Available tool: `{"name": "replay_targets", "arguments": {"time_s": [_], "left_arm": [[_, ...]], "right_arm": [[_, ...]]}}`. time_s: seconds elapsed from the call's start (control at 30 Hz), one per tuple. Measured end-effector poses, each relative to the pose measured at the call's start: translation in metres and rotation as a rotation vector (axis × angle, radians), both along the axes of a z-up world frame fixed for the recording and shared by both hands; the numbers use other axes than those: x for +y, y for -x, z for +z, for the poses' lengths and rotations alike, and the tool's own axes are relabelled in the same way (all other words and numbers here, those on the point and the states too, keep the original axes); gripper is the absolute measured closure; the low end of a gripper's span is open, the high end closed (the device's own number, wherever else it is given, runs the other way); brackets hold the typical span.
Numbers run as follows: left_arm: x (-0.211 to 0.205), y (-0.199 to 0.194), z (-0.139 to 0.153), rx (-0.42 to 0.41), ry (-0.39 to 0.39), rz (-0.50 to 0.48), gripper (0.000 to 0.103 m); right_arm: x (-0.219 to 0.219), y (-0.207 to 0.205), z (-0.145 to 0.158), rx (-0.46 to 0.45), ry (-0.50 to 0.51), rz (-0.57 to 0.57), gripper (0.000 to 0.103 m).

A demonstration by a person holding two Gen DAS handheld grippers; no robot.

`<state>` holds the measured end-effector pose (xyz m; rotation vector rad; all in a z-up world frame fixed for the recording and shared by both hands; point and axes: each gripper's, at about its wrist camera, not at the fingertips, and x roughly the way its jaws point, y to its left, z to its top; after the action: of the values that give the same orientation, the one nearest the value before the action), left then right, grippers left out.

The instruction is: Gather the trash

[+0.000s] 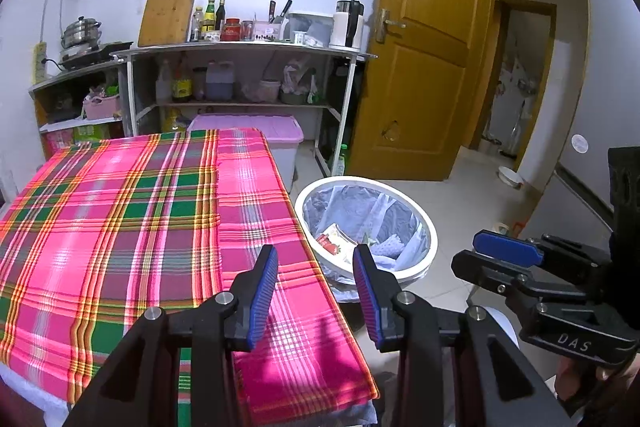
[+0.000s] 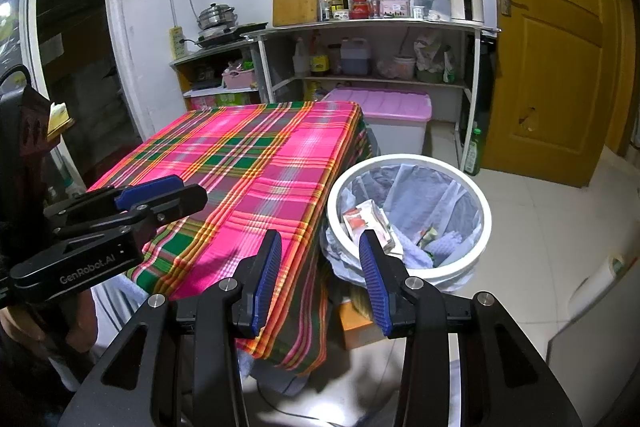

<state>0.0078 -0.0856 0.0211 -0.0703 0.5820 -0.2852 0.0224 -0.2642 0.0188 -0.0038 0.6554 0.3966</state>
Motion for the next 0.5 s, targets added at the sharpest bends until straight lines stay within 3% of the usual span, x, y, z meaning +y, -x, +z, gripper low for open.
{"name": "replay_targets", "arguments": {"time_s": [0.5], "left_arm": [[0.0041, 0.0075, 0.0025, -0.006, -0.008, 0.019, 0.064]], "right_arm": [[0.0038, 0.0047, 0.0002, -0.003, 0.003, 0.004, 0.061]]}}
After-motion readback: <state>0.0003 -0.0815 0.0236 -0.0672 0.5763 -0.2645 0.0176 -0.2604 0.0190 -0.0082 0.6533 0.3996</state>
